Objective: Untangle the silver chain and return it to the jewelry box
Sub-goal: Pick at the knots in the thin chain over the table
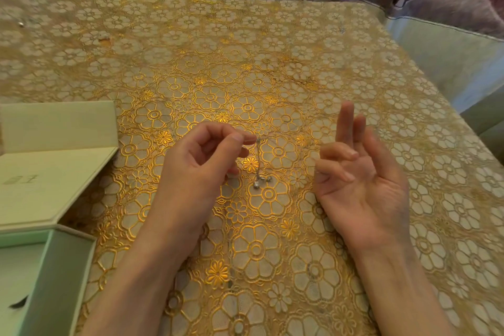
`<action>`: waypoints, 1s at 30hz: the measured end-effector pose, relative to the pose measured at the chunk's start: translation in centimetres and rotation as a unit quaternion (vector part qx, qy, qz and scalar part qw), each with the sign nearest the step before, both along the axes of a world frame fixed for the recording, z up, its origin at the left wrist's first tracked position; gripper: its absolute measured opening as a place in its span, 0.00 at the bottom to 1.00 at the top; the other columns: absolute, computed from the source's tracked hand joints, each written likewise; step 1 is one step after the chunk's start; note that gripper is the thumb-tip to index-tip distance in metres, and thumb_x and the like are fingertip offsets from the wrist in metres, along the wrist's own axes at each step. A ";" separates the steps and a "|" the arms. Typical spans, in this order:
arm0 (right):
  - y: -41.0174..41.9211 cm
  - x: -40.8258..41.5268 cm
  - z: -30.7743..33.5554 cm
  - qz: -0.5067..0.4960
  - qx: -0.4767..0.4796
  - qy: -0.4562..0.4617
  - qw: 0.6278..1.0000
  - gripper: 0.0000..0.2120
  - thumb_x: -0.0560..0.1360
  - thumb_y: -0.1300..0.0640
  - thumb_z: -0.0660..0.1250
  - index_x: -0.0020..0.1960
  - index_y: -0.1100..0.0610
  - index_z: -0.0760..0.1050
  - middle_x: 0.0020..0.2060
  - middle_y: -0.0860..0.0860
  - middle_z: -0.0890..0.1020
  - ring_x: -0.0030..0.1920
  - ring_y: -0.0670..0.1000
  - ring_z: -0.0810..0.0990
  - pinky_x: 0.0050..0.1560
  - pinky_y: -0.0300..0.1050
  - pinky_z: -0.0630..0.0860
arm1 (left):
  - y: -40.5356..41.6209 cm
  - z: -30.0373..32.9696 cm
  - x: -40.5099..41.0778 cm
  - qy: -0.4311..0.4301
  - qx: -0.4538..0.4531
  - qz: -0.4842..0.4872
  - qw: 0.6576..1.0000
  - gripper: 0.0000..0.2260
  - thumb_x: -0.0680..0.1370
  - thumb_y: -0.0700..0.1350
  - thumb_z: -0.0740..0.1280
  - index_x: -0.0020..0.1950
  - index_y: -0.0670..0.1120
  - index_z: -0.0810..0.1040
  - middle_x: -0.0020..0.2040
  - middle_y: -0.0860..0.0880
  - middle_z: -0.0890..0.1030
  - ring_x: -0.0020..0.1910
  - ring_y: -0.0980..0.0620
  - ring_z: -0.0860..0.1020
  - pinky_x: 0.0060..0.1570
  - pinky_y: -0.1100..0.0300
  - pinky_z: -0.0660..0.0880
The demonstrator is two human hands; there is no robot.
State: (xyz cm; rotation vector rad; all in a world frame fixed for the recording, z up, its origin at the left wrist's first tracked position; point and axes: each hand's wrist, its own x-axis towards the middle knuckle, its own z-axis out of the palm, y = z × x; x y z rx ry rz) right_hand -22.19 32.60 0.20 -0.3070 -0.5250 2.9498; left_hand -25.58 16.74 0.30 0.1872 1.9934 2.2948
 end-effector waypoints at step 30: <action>-2.1 -0.1 -1.4 -0.156 0.719 0.037 0.677 0.08 0.72 0.54 0.67 0.51 0.45 0.78 0.56 0.47 0.73 0.60 0.47 0.72 0.59 0.47 0.72 | -0.6 0.5 0.1 0.115 -0.068 -0.058 0.989 0.05 0.68 0.52 0.67 0.36 0.53 0.80 0.39 0.56 0.77 0.40 0.52 0.72 0.42 0.71 0.67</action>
